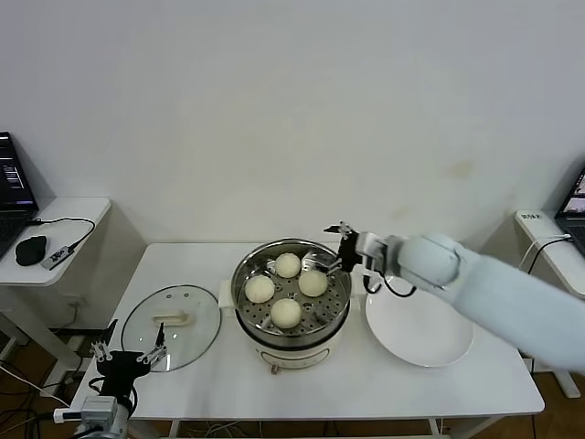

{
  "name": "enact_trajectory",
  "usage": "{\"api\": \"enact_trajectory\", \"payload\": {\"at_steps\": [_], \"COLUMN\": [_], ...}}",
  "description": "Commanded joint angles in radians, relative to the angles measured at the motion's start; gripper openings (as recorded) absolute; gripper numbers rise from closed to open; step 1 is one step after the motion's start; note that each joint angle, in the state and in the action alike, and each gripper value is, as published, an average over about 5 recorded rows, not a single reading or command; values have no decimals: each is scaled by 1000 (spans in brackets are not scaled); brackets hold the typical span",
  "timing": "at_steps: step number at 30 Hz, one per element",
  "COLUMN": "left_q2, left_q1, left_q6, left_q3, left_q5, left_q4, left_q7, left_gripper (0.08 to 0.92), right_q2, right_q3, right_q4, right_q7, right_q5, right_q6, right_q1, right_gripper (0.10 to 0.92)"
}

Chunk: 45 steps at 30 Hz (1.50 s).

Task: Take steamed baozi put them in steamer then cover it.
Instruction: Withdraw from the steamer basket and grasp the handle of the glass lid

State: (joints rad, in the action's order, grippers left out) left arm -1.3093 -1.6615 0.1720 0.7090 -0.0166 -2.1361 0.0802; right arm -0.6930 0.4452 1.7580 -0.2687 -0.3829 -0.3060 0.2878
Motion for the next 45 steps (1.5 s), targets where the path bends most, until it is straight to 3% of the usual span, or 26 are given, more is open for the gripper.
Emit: {"api": "enact_trajectory", "payload": {"at_steps": [1, 5, 10, 21, 45], "left_q2": [4, 12, 37, 158, 208], "left_q1": [3, 11, 35, 124, 435], "left_q6": [-29, -68, -150, -241, -226], "left_q3": [-20, -26, -11, -22, -199], "left_q5": [58, 179, 522, 1102, 1202], "left_q4": [65, 112, 200, 450, 688], "left_q7": [0, 5, 26, 38, 49], "left_gripper": [823, 823, 823, 823, 823], "right_q2": [-245, -440, -616, -764, -824], "right_q3": [-936, -1143, -1292, -1408, -1481], "right_q4": [54, 72, 141, 224, 212], "right_q7": [76, 8, -14, 23, 48], "right_q5": [200, 236, 264, 365, 407], "right_q6": [357, 421, 413, 440, 478], "right_q1": [864, 1006, 1137, 1331, 1394], "right_gripper": [823, 823, 823, 823, 823]}}
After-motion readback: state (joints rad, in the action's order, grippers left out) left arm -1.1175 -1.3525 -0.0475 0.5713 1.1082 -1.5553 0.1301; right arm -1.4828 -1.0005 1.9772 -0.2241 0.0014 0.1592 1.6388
